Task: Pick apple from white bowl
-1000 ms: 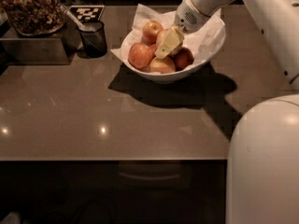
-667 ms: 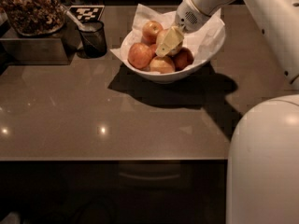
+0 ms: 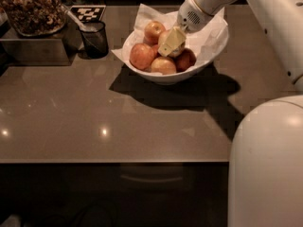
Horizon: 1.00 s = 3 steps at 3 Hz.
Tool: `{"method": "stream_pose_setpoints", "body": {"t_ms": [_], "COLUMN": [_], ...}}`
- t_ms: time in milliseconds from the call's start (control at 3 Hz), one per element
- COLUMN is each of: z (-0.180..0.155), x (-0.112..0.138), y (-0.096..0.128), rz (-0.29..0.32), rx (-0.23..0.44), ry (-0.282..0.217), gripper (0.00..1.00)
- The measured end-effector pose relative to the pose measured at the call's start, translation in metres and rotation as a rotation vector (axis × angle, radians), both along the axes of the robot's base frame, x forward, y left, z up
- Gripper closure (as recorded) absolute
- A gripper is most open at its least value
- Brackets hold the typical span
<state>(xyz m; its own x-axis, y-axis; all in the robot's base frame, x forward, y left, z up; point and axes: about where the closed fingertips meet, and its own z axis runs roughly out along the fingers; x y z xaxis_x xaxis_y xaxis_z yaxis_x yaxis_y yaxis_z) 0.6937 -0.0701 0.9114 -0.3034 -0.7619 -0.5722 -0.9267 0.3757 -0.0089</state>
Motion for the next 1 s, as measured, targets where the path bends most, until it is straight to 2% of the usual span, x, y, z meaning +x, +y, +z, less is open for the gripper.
{"method": "stream_pose_setpoints", "body": {"t_ms": [333,667,1000], "z": [0.034,0.082,0.114], "x": [-0.022,-0.064,-0.096], "y": [-0.008,-0.023,-0.030], "rz": [0.042,0.096,0.143], "rx": [0.112,0.199,0.213], "ry": [-0.067,-0.149,-0.190], "gripper": [1.00,1.00,1.00]}}
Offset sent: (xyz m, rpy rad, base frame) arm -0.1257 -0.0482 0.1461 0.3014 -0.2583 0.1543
